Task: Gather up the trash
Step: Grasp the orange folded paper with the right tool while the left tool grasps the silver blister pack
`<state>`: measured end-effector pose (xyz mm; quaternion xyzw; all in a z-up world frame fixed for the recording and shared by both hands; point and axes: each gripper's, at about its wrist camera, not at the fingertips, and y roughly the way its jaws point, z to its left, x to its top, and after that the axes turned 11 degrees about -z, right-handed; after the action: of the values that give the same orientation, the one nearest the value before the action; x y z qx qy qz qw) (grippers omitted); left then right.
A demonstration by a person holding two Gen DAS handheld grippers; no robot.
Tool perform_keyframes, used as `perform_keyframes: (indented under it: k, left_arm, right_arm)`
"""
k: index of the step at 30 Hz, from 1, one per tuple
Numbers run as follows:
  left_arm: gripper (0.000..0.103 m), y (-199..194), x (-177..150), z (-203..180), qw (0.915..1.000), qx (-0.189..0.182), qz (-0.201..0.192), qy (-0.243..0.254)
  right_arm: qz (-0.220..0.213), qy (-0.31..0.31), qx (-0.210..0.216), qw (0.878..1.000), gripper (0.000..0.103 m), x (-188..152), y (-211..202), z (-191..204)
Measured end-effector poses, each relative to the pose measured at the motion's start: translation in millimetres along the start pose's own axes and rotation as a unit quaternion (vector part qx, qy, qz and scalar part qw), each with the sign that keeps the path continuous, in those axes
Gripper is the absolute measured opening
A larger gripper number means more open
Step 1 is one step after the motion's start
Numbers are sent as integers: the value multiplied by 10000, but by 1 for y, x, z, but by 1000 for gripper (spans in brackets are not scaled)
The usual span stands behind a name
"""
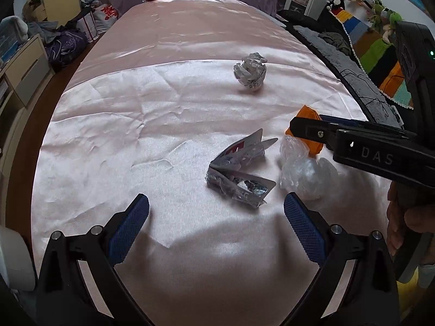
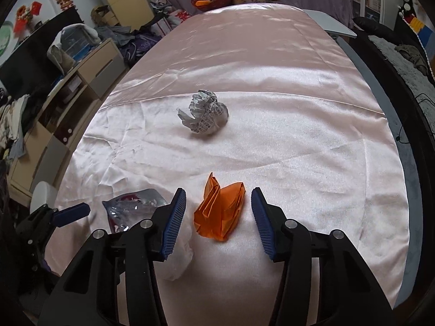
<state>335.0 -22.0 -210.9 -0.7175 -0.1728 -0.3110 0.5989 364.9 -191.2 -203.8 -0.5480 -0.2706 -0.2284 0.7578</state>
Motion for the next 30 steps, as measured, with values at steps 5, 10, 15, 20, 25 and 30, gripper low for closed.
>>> perform_keyframes:
  k: [5,10,15,20,25,30]
  left_arm:
    - [88,14,9,-1,10000,-71,41,44]
    - [73,22,13,-4,9998,-6,-16,213]
    - [44,21,18,1,9997,126,-57,219]
    - [44,6,15,6,9994,231,-116,227]
    - [44,-24,6,5,9990,287,-223,262]
    - [44,-68,-11,2,9984,297,-408,245]
  right_arm:
    - [30,-26,-59,10000,33,3,9,-9]
    - [-41,-51,-172,9998,31,7,8,-19]
    - [-96,-55,-232,9997,31,11,2,-25]
    - [-141,-116,-210,9996,31,7,-12,-22]
    - [-196,-167,-156,9995,31,-5,-39,-15]
    - [-308,-261,-125,9991,31,-22,-78,-6]
